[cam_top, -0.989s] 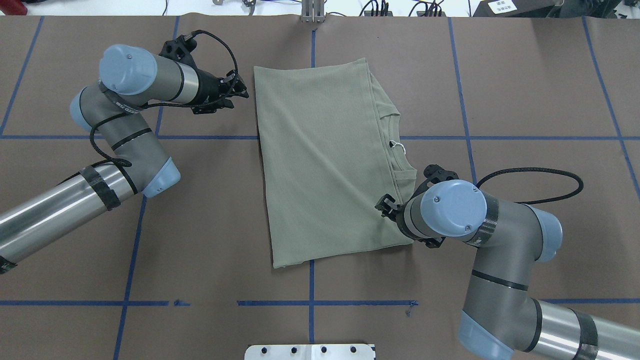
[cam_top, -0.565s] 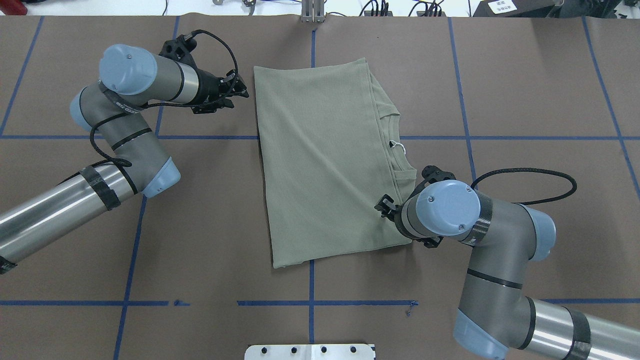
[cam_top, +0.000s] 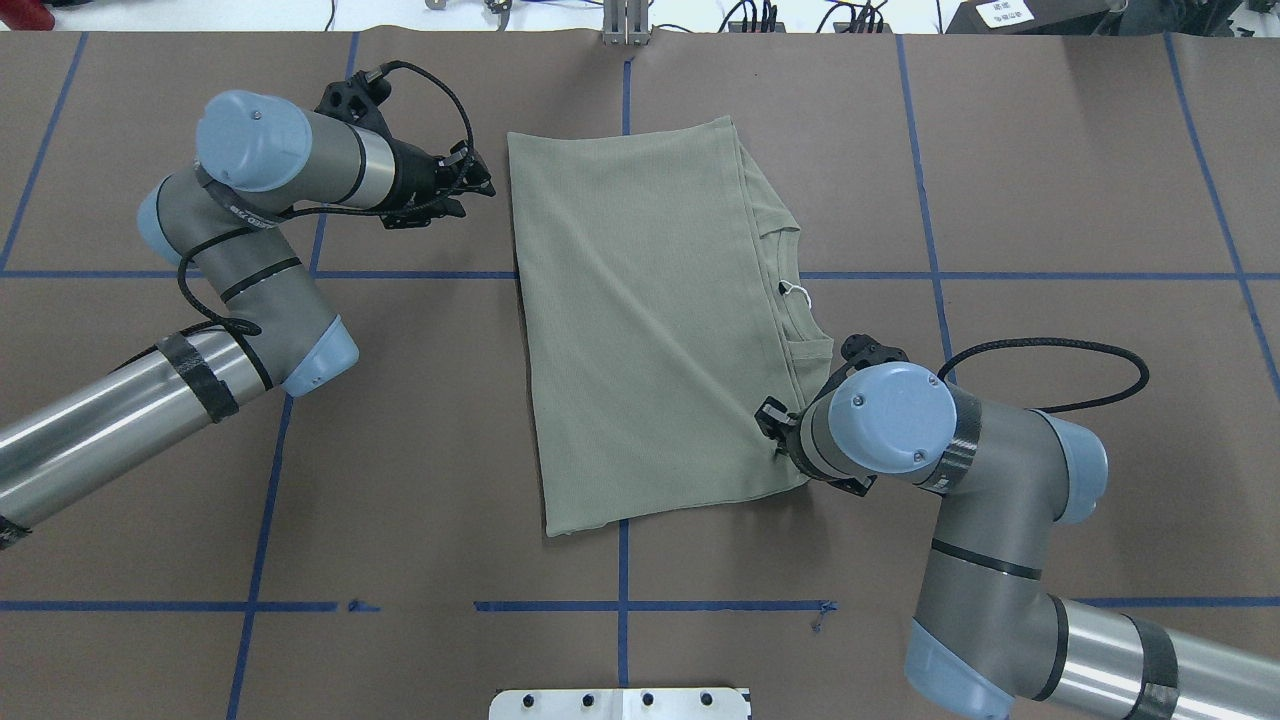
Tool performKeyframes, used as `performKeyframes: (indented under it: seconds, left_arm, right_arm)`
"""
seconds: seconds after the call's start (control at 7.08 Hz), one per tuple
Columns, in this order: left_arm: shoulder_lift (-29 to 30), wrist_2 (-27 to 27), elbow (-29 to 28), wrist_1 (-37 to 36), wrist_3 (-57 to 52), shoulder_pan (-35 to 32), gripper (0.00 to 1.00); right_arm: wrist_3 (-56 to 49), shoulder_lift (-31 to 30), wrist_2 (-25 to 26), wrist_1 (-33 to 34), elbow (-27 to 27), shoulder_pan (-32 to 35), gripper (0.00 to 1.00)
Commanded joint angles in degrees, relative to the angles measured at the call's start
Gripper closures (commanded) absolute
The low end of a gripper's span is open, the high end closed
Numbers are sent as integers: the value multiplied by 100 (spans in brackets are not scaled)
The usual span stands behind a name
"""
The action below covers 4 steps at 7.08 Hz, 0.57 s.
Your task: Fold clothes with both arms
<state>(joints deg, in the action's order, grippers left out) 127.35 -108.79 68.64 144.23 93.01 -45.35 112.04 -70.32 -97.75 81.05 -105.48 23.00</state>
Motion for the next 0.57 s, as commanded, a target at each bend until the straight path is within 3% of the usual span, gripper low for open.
performKeyframes:
  seconds: [0.0,0.42]
  left_arm:
    - [-52,-2,53,0,-2,0,46]
    - [-96,-20,166,0,6,0,46]
  right_arm:
    - [2,105,-8,60,1,-32,100]
    - [2,124,-201,69,-139,12,100]
